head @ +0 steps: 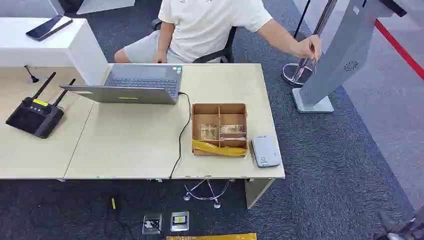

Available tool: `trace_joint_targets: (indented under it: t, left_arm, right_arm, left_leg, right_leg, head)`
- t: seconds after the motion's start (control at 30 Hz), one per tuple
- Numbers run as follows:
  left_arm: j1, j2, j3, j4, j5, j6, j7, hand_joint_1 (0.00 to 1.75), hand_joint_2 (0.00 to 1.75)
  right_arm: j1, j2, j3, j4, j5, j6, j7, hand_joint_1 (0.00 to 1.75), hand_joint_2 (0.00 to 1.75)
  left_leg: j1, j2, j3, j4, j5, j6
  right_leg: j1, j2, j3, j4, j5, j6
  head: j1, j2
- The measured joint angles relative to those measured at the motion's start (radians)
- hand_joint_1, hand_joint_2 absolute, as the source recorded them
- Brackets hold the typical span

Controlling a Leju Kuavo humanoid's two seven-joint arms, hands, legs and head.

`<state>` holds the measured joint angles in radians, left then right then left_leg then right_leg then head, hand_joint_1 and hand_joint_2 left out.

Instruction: Pass the card to the sensor for recognition and then transmit it.

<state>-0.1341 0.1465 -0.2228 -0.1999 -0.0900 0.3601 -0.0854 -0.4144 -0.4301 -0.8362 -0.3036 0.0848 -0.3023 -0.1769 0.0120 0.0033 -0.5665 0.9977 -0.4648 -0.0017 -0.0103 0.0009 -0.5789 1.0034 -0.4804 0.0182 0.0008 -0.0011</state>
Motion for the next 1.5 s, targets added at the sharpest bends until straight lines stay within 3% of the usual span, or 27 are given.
trace_joint_targets:
  t: [0.07, 0.17, 0.3, 0.57, 0.73, 0.8, 0.9, 0.97, 1.13, 1.3, 1.5]
  left_arm:
    - [-0.002, 0.000, 0.000, 0.000, 0.003, 0.004, -0.006, 0.00, 1.75]
    - [-0.001, 0.001, 0.000, 0.000, 0.003, 0.004, -0.013, 0.00, 1.75]
    - [-0.003, 0.003, 0.000, 0.001, -0.005, 0.002, -0.022, 0.00, 1.75]
    - [-0.005, 0.000, 0.000, 0.001, -0.035, 0.000, -0.048, 0.00, 1.75]
    - [-0.005, -0.001, 0.000, 0.002, -0.054, 0.001, -0.061, 0.00, 1.75]
    - [-0.005, -0.002, -0.002, 0.002, -0.058, 0.001, -0.065, 0.00, 1.75]
    - [-0.005, -0.003, -0.006, 0.002, -0.066, -0.001, -0.068, 0.00, 1.75]
    - [-0.006, -0.003, -0.006, 0.002, -0.068, -0.003, -0.069, 0.00, 1.75]
    - [-0.006, -0.002, -0.006, 0.002, -0.070, -0.013, -0.078, 0.00, 1.75]
    - [-0.006, 0.001, -0.006, 0.002, -0.071, -0.018, -0.081, 0.00, 1.75]
    - [-0.006, 0.010, -0.006, 0.002, -0.069, -0.027, -0.081, 0.00, 1.75]
  right_arm:
    - [-0.050, -0.028, 0.006, -0.061, -0.098, -0.045, 0.000, 0.00, 1.75]
    - [-0.075, -0.066, 0.066, -0.209, -0.265, -0.160, 0.057, 0.00, 1.75]
    - [-0.099, -0.109, 0.199, -0.466, -0.301, -0.193, 0.083, 0.00, 1.75]
    - [-0.127, -0.116, 0.475, -0.866, -0.136, -0.089, 0.177, 0.00, 1.75]
    - [-0.171, -0.095, 0.642, -1.017, 0.130, 0.019, 0.160, 0.00, 1.75]
    - [-0.199, -0.085, 0.701, -1.050, 0.257, 0.044, 0.133, 0.00, 1.75]
    - [-0.258, -0.063, 0.811, -1.074, 0.574, 0.057, 0.058, 0.00, 1.75]
    - [-0.293, -0.047, 0.881, -1.074, 0.697, 0.057, 0.029, 0.00, 1.75]
    - [-0.368, 0.007, 1.010, -1.038, 0.765, 0.066, -0.021, 0.00, 1.75]
    - [-0.422, 0.052, 1.125, -0.950, 0.830, 0.025, -0.065, 0.00, 1.75]
    - [-0.486, 0.132, 1.259, -0.803, 0.849, 0.011, -0.082, 0.00, 1.75]
  left_leg:
    - [0.001, -0.004, 0.000, 0.000, 0.002, 0.003]
    - [-0.002, -0.010, -0.004, 0.000, 0.002, 0.003]
    - [-0.002, -0.006, -0.004, 0.000, 0.001, 0.003]
    - [-0.001, -0.007, -0.004, 0.000, 0.002, 0.002]
    - [-0.001, -0.008, -0.004, 0.000, 0.003, 0.002]
    - [-0.001, -0.008, -0.005, 0.000, 0.003, 0.002]
    - [0.000, -0.009, -0.005, 0.000, 0.003, 0.002]
    - [0.001, -0.009, -0.005, 0.000, 0.003, 0.001]
    - [0.001, -0.011, -0.006, 0.000, 0.003, 0.001]
    - [0.001, -0.011, -0.006, 0.000, 0.003, 0.001]
    - [0.002, -0.011, -0.006, 0.000, 0.003, 0.000]
  right_leg:
    - [0.001, -0.006, 0.002, 0.000, 0.000, 0.000]
    - [-0.002, -0.012, 0.001, 0.001, 0.000, 0.001]
    - [-0.002, -0.009, 0.000, 0.002, -0.001, 0.000]
    - [-0.001, -0.010, 0.000, 0.003, -0.001, 0.000]
    - [0.000, -0.010, 0.000, 0.003, -0.001, 0.000]
    - [0.000, -0.011, 0.000, 0.003, -0.001, 0.000]
    - [0.000, -0.011, -0.001, 0.003, -0.001, 0.000]
    - [0.001, -0.011, -0.001, 0.003, -0.001, -0.001]
    - [0.001, -0.012, -0.001, 0.003, -0.001, -0.001]
    - [0.002, -0.013, -0.002, 0.003, -0.001, -0.001]
    - [0.003, -0.012, -0.002, 0.003, -0.002, -0.001]
  head:
    - [0.002, 0.000]
    - [0.000, 0.000]
    - [0.001, 0.000]
    - [0.000, 0.000]
    - [0.001, 0.000]
    - [0.000, 0.000]
    - [0.001, 0.000]
    - [0.001, 0.000]
    - [0.000, 0.000]
    - [0.002, 0.000]
    - [0.001, 0.000]
